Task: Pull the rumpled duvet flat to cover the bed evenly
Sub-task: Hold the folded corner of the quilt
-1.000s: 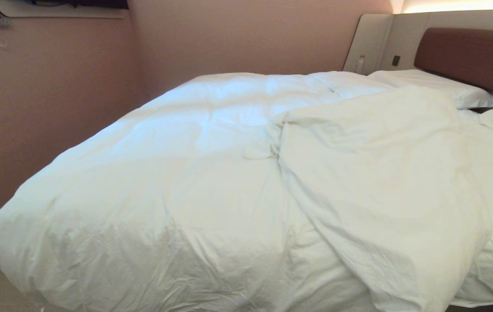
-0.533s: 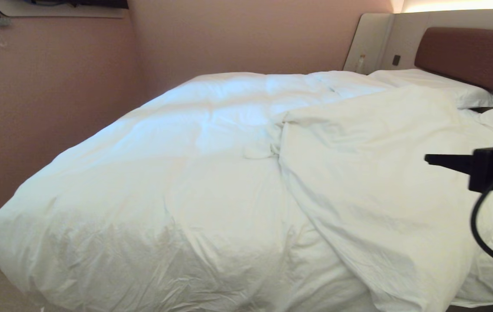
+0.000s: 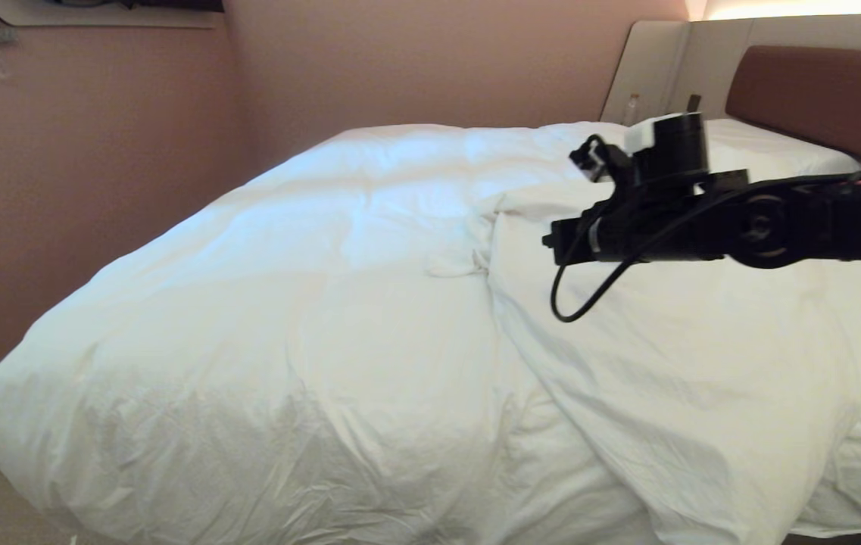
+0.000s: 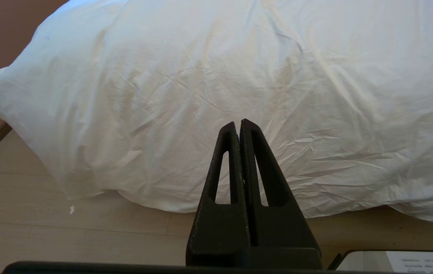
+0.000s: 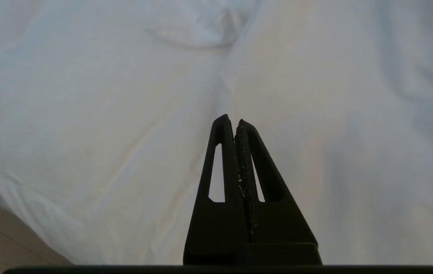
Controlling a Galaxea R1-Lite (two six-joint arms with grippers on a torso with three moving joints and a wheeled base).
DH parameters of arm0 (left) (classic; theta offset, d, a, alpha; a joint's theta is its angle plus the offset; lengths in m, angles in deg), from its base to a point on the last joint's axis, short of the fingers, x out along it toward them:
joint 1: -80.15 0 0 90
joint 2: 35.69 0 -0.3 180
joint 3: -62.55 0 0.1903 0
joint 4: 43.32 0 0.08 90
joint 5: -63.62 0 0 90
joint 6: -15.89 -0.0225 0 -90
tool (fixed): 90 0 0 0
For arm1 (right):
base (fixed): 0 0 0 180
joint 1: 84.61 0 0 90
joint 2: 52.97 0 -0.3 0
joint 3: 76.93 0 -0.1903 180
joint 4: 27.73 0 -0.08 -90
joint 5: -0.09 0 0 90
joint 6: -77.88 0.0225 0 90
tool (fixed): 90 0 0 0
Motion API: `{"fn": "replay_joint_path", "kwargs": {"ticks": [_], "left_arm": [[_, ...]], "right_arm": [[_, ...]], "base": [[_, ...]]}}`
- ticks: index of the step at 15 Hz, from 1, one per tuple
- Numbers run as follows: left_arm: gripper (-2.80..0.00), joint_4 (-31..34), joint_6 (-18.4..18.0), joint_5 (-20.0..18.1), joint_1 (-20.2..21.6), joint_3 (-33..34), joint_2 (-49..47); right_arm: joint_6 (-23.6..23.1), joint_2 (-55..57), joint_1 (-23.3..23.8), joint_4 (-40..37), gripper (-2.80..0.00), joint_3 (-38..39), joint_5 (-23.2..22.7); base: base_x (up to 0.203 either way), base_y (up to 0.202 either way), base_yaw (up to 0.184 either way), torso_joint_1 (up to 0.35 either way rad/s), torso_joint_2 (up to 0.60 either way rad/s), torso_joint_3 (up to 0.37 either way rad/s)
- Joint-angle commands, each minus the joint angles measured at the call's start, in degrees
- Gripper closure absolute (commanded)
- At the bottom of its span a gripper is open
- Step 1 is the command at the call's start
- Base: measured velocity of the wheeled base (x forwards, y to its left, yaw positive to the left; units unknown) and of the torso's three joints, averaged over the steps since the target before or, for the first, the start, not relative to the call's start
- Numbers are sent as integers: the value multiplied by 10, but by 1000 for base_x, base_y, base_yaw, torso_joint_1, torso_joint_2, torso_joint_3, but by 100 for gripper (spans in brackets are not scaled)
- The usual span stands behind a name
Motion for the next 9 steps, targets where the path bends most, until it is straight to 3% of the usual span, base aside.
{"fn": "replay_joint_path", "kwargs": {"ticks": [1,5,9], "left_arm": [[0,0,0,0,0,0,0],[0,0,0,0,0,0,0],[0,0,0,0,0,0,0]], "right_arm": [[-8,77,-35,-55,0,-46,166],[-16,94,-58,-60,0,-46,232],[-12,113,-59,-56,0,-46,236]], "base": [[0,0,0,0,0,0],[0,0,0,0,0,0],[0,0,0,0,0,0]]}}
